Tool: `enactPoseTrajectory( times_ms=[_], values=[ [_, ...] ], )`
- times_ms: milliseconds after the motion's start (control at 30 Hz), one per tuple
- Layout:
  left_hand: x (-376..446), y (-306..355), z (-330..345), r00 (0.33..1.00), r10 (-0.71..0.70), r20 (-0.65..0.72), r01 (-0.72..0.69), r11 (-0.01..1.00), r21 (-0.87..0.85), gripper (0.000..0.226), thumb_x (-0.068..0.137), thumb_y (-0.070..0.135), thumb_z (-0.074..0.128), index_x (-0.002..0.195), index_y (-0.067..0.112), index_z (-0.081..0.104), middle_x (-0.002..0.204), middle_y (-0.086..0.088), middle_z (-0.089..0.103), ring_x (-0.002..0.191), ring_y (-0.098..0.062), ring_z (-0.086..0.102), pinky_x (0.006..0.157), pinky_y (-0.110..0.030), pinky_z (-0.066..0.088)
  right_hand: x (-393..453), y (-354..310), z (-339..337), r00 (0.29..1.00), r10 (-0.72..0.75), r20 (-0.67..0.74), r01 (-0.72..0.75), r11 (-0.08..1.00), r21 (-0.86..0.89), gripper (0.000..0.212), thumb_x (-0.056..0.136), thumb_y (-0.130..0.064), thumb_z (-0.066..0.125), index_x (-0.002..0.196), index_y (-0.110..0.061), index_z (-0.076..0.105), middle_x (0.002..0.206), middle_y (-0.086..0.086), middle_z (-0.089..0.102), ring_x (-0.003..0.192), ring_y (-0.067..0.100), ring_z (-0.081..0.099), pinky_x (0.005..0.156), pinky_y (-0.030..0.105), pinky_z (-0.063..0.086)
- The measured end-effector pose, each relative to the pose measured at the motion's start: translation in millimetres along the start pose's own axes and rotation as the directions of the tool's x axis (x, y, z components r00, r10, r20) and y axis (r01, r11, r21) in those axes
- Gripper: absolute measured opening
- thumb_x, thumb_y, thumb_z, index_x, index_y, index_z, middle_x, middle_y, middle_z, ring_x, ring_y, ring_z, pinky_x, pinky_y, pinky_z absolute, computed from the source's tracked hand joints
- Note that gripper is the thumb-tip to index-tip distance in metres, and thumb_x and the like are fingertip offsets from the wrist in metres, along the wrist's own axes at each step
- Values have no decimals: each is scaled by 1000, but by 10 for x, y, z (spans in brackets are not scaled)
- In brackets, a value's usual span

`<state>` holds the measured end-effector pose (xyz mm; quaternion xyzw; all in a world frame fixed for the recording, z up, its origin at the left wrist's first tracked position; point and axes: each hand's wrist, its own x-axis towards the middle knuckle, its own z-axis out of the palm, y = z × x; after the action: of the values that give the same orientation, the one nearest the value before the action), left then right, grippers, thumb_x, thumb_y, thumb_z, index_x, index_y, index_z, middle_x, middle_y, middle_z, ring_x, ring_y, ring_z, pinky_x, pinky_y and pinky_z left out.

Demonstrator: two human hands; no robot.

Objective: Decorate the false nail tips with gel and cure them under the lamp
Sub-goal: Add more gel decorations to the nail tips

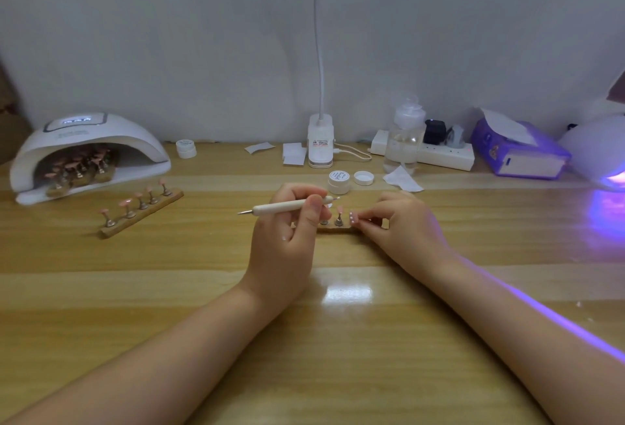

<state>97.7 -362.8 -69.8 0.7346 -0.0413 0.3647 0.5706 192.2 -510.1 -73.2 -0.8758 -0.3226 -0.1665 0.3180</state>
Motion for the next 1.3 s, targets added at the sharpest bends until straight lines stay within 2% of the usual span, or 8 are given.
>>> enactPoseTrajectory(
  times_ms=[367,467,567,867,1000,1133,1200,1300],
  values=[
    [-1,-5,-3,1000,2,3,-2,1000,-6,11,91,27,48,90,26,59,85,2,68,78,-12,66,75,-40,56,-11,-19,-29,998,-13,-65,23,988,155,6,77,-22,76,80,-17,77,66,-3,60,70,12,51,63,25,37],
    [-6,0,-13,1000,1,-2,-1,1000,-3,11,92,27,48,90,27,59,85,0,68,78,-14,67,75,-42,55,-2,-17,-32,998,23,-55,-10,976,219,5,76,-21,77,78,-16,77,61,-14,57,64,-1,51,58,11,33],
    [-6,1,-9,1000,-1,-6,1,1000,1,11,91,27,48,90,25,60,83,-2,69,78,-15,67,76,-45,55,-3,-5,-29,998,48,-46,-36,971,235,5,76,-20,77,75,-15,77,59,-17,55,62,-8,50,57,7,34],
    [0,13,3,1000,-7,6,7,1000,5,11,91,27,48,90,26,59,87,1,68,78,-13,67,76,-43,55,23,58,-9,984,178,33,-180,977,111,9,80,-31,72,81,-23,77,64,-20,57,71,-4,52,60,9,35],
    [5,6,2,1000,-10,5,10,1000,2,11,91,27,48,90,26,59,86,1,69,78,-13,67,76,-42,55,-4,9,-21,987,159,30,-159,987,-2,13,82,-35,68,89,-27,76,69,-7,58,78,14,52,65,28,40],
    [6,-8,-2,1000,-14,3,14,1000,-3,11,91,28,48,90,27,59,87,0,69,78,-15,67,77,-44,55,-47,-14,-51,994,99,-50,-104,989,-107,13,78,-34,67,76,-23,74,58,-11,43,65,8,42,52,21,28],
    [4,-16,-8,1000,-16,3,16,1000,-9,11,91,28,48,90,27,59,87,0,70,79,-15,67,78,-46,55,-50,-19,-92,986,75,-150,-95,986,-135,15,75,-31,68,68,-18,69,57,-13,38,62,7,39,49,19,23],
    [3,-19,-12,1000,-12,3,12,1000,-8,11,91,28,48,90,27,59,87,-1,70,79,-14,67,78,-46,55,-11,61,-183,950,38,-310,-98,979,-181,17,71,-27,70,79,-14,66,72,-9,46,73,15,44,58,24,29]
  ],
)
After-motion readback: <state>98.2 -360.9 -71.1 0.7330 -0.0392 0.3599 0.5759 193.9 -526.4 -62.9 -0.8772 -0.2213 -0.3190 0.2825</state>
